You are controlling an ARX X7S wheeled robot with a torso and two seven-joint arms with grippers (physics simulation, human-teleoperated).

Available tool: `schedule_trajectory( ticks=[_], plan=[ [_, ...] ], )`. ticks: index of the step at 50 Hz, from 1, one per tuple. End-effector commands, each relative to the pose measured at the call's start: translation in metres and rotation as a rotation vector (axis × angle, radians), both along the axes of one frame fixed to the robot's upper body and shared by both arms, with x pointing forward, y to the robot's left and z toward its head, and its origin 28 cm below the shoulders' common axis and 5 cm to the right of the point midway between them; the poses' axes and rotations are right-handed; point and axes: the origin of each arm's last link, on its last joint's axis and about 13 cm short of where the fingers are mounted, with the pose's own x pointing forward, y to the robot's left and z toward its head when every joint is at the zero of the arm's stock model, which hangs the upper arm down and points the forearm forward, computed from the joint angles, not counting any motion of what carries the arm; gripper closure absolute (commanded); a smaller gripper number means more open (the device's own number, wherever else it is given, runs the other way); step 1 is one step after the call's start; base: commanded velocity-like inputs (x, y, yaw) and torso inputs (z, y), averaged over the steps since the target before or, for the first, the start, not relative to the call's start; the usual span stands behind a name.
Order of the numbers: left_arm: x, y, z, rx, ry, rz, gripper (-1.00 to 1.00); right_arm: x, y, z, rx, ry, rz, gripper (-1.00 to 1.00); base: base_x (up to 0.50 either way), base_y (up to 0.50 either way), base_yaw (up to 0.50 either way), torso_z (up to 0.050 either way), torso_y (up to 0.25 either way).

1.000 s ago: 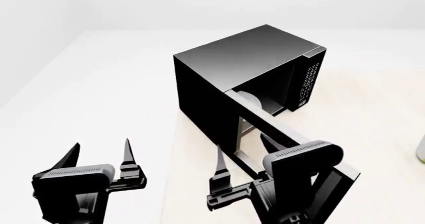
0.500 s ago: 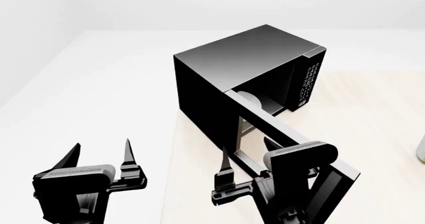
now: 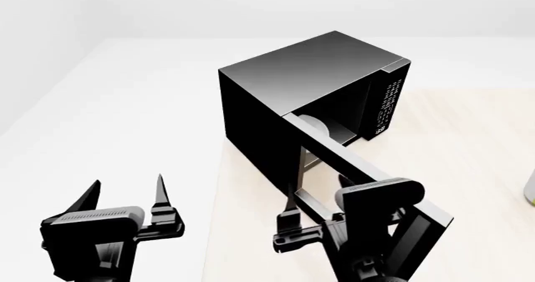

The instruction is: Close the microwave.

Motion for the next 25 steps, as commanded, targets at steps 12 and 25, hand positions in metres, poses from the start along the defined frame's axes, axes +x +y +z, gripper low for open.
schedule_trajectory(
  ticks=[12, 25],
  plan=[
    [0.0, -0.0002, -0.0002, -0.001, 0.0, 0.002, -1.0, 0.0044, -0.0057, -0.0021, -0.021, 0.002, -0.064, -1.0, 0.0, 0.0, 0.0, 0.0, 0.0],
    [0.0004, 0.0005, 0.0005, -0.002, 0.0, 0.002, -1.0, 0.012, -0.0091, -0.0086, -0.029, 0.026, -0.099, -1.0, 0.0, 0.0, 0.0, 0.0, 0.0]
  ],
)
